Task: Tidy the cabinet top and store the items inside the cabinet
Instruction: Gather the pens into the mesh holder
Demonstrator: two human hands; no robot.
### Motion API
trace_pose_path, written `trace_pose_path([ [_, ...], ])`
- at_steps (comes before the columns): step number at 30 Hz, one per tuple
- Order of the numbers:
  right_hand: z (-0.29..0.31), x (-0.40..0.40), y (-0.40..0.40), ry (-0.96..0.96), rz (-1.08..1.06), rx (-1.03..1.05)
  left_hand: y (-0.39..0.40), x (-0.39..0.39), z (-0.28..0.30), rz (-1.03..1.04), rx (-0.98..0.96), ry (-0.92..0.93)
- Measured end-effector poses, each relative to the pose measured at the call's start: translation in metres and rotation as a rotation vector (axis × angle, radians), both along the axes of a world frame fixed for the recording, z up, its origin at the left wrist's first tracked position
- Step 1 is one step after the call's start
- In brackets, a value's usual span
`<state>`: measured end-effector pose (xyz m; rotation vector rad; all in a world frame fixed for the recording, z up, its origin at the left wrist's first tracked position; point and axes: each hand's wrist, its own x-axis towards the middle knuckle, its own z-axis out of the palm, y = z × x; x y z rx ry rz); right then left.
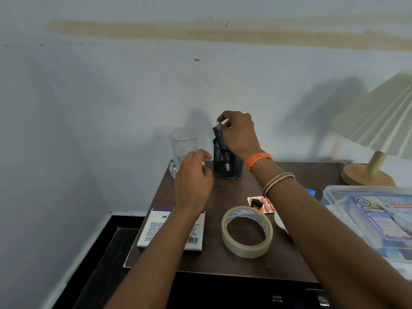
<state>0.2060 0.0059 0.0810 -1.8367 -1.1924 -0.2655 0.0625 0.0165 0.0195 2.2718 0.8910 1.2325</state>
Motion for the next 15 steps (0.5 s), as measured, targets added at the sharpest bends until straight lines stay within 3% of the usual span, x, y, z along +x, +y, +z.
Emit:
trace_pose_path([
  [15, -0.01, -0.011, 0.0, -0.08, -0.055, -0.341, -0.001, -0.003, 0.0, -0.009, 0.029, 0.095],
])
